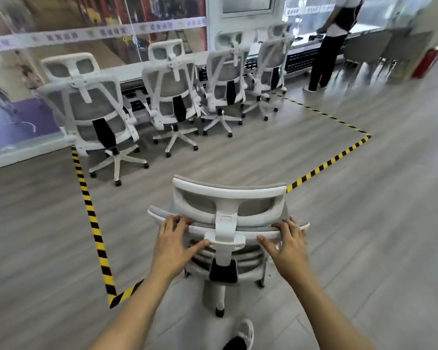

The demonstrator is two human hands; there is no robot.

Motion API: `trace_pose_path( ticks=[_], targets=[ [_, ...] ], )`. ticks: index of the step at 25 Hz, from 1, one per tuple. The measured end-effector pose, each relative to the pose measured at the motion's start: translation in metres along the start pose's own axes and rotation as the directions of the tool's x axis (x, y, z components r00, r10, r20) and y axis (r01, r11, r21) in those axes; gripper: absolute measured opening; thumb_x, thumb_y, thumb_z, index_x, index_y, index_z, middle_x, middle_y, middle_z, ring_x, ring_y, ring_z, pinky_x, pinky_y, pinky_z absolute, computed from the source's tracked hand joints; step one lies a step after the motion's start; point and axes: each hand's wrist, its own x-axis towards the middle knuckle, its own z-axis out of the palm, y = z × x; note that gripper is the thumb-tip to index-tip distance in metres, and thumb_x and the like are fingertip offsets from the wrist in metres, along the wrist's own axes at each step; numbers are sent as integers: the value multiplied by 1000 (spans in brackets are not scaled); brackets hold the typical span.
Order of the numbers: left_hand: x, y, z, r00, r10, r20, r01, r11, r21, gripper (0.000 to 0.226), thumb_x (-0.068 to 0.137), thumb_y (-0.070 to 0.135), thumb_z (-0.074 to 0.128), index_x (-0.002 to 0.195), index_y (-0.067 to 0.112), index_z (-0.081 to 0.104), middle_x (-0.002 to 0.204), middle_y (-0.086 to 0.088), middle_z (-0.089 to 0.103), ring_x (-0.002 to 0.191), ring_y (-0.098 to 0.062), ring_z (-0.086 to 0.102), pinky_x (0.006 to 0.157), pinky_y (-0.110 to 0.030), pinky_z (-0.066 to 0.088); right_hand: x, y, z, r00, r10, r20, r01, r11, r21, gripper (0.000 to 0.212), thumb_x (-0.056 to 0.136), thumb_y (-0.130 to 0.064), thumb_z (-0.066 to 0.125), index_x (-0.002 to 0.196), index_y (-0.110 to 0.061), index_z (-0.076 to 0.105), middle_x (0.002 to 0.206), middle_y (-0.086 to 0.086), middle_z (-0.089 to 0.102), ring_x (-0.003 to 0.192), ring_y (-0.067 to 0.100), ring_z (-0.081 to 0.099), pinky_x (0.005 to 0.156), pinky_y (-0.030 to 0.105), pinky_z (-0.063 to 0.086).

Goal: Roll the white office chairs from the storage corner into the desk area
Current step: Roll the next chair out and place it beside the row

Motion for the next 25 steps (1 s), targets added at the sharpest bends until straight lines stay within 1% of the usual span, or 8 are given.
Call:
trace_pose_path(
  ticks=[3, 6, 10, 14, 16, 20, 23, 25],
  targets=[
    [104, 24, 46, 999, 20, 28, -19, 1000, -20, 68, 71, 76, 66, 120, 30, 59, 125, 4, 46, 118, -19, 41, 102, -39, 43, 98, 41, 1, 998, 55, 0, -55, 998, -22, 76, 80, -84, 42, 121, -24, 61, 139, 2, 54, 147, 20, 29, 120, 49, 23],
    [207, 46, 92, 997, 42, 64, -36, 996, -85, 71, 71, 80, 62, 122, 30, 58, 127, 3, 44, 122, -22, 41, 105, -43, 42, 197, 77, 0, 997, 76, 20, -75, 995, -61, 77, 81, -85, 41, 125, -25, 60, 141, 1, 53, 148, 18, 27, 122, 44, 20],
    [342, 76, 154, 994, 43, 96, -29, 990, -137, 71, 68, 80, 64, 119, 31, 58, 125, 5, 43, 120, -20, 40, 105, -43, 43, 326, 118, -7, 987, 153, 42, -150, 987, -62, 72, 86, -73, 53, 135, -21, 55, 153, 4, 43, 151, 19, 19, 124, 43, 18],
    [485, 104, 221, 995, 70, 75, -55, 981, -188, 67, 67, 72, 72, 120, 33, 58, 127, 7, 43, 121, -17, 39, 106, -35, 38, 463, 170, 2, 984, 179, -13, -180, 983, -28, 70, 87, -73, 54, 137, -24, 53, 152, 1, 42, 151, 17, 18, 124, 46, 21],
    [561, 118, 255, 990, 92, 102, -70, 978, -199, 68, 66, 73, 73, 120, 34, 58, 127, 7, 43, 121, -16, 39, 104, -32, 36, 532, 200, 7, 977, 214, -23, -214, 977, -14, 71, 85, -75, 51, 135, -25, 54, 149, 0, 44, 150, 17, 20, 123, 46, 24],
    [694, 151, 312, 980, 127, 155, -96, 976, -194, 72, 63, 79, 67, 118, 34, 58, 127, 7, 43, 123, -17, 39, 104, -35, 40, 656, 251, 3, 969, 247, -23, -247, 969, -7, 79, 80, -82, 42, 134, -25, 55, 146, -1, 47, 149, 17, 23, 122, 45, 27],
    [799, 183, 362, 970, 157, 185, -130, 980, -153, 72, 66, 78, 67, 121, 33, 57, 129, 4, 44, 125, -20, 38, 108, -40, 41, 758, 296, -2, 962, 272, -34, -271, 962, 13, 76, 81, -79, 46, 133, -24, 54, 146, -1, 47, 149, 18, 22, 122, 45, 28],
    [859, 204, 396, 967, 187, 175, -171, 980, -102, 70, 69, 80, 64, 121, 34, 56, 128, 5, 44, 124, -19, 39, 107, -42, 42, 821, 330, -6, 961, 273, -44, -273, 962, 17, 69, 84, -72, 54, 133, -23, 54, 149, 0, 45, 151, 18, 19, 123, 44, 26]
  ],
)
